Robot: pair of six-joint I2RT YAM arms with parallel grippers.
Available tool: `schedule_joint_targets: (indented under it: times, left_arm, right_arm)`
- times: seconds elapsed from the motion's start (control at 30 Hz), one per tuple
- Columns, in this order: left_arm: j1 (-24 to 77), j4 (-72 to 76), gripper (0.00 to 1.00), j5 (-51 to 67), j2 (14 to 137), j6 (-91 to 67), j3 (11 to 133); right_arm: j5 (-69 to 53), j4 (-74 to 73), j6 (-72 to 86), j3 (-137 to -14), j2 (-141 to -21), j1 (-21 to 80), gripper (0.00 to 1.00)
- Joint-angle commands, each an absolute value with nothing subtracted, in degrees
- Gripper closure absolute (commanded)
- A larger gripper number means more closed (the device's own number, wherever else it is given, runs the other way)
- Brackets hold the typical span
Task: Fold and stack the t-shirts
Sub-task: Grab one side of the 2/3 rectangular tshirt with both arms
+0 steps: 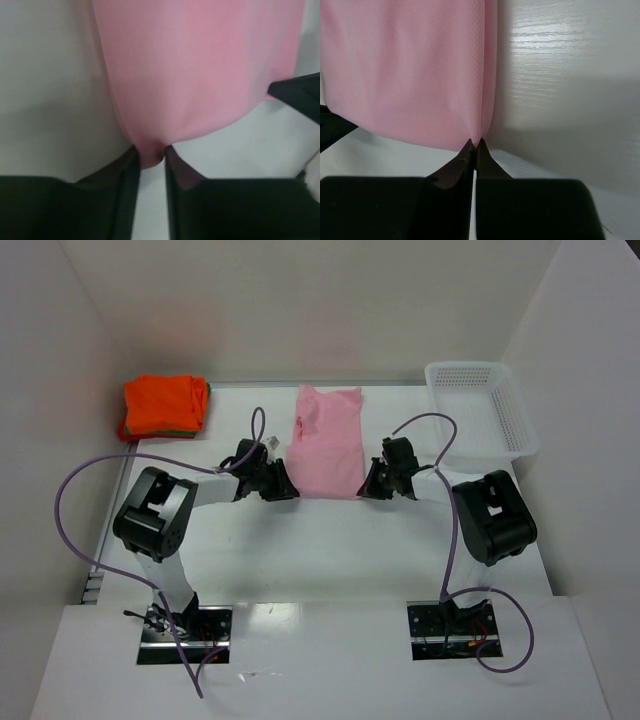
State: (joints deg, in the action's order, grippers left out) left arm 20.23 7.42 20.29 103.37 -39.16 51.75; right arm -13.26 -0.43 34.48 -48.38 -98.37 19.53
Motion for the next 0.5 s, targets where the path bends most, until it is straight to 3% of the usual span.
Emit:
schedule_joint_targets:
  times: [0.0,0.13,0.2,0.47]
  left_arm:
    - [20.57,6.15,0.72,17.14,106.52,-39.73,50.19]
    - [21.09,4.92,0.96,15.91,106.52,-39.73,50.19]
    - [21.62,3.09,1.0,14.86,104.51,-39.73,50.19]
    - [24.79,-4.92,1.0,10.28,94.67,-40.25,49.04]
  right_arm:
    - [-12.13,-0.18,32.96,-47.99,-95.8,20.04,1.0]
    - [-12.66,-0.18,32.96,-46.85,-95.19,20.04,1.0]
    - [-12.66,-0.7,33.48,-46.32,-94.66,20.04,1.0]
    - [-12.04,-5.0,35.33,-42.1,-85.79,20.04,1.0]
